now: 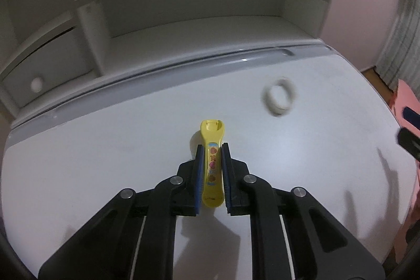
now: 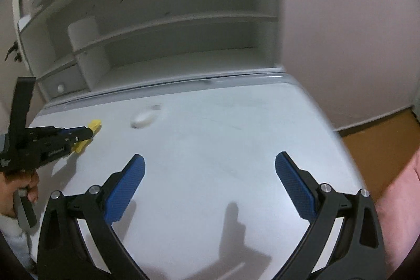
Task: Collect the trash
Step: 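Grasp the yellow toy with the left tool while the right tool grasps the white tape roll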
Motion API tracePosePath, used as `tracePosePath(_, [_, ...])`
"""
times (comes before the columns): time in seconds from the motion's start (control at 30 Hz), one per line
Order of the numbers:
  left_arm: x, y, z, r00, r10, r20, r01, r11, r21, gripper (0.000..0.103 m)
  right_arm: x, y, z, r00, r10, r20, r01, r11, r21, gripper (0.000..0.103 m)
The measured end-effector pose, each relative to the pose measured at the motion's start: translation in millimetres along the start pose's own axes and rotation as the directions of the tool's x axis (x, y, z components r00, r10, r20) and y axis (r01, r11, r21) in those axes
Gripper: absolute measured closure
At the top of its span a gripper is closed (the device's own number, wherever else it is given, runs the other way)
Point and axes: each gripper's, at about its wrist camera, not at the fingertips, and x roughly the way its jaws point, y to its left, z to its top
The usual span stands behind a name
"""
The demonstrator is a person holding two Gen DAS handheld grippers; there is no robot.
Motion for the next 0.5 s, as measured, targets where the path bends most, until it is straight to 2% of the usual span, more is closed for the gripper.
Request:
tracePosePath(0.13, [7,25,-1,1.0,0.009,-0.004,-0.01,0.999,-0.047,0.091,51,38,27,0.996,0.055,-0.071,-0.056,0.998,-0.013,0.007])
tracePosePath(0.3, [9,40,0,1.0,0.002,0.014,-0.001,0.997,-0.072,0.091,104,81,46,0.988,0.06,-0.139,-0.066,0.997,-0.036,0.007])
tracePosePath(0.43, [7,43,-2,1.0,-0.008,0.015,0.009,0.997,-0.075,0.091,128,92,46,0.98,0.04,-0.197,-0.05,0.998,-0.044,0.006])
tracePosePath(0.5, [5,42,-2,1.0,-0.011,0.015,0.012,0.997,-0.072,0.091,127,93,47,0.982,0.031,-0.185,-0.041,0.998,-0.049,0.009])
